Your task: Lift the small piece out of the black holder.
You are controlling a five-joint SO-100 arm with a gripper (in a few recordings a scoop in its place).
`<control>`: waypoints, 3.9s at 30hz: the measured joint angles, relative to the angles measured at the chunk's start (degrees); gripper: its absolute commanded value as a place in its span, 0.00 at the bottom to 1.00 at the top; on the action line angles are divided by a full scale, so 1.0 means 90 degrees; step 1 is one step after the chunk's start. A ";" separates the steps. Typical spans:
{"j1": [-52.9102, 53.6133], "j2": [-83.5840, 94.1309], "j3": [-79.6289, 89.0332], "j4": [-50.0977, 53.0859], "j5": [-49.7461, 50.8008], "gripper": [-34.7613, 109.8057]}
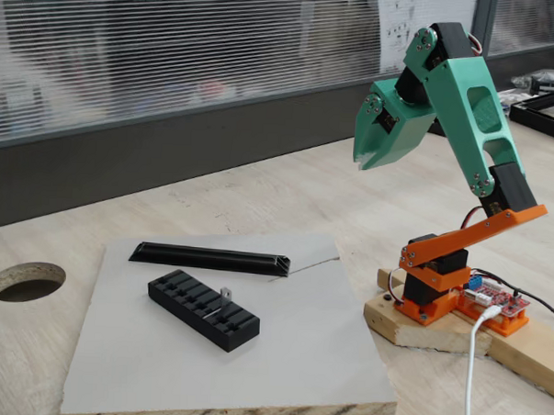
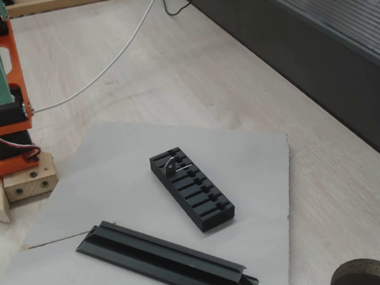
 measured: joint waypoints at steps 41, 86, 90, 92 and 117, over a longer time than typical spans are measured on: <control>0.0000 0.0000 0.0000 0.0000 0.0000 0.28; -0.4775 -0.3740 0.0000 -0.1904 0.2949 0.28; -0.4834 -0.4355 0.0000 -0.1904 0.3633 0.28; -0.5068 -0.4521 0.0000 -0.1904 0.3887 0.28; -0.5781 -0.4551 0.0430 -0.3232 0.4209 0.50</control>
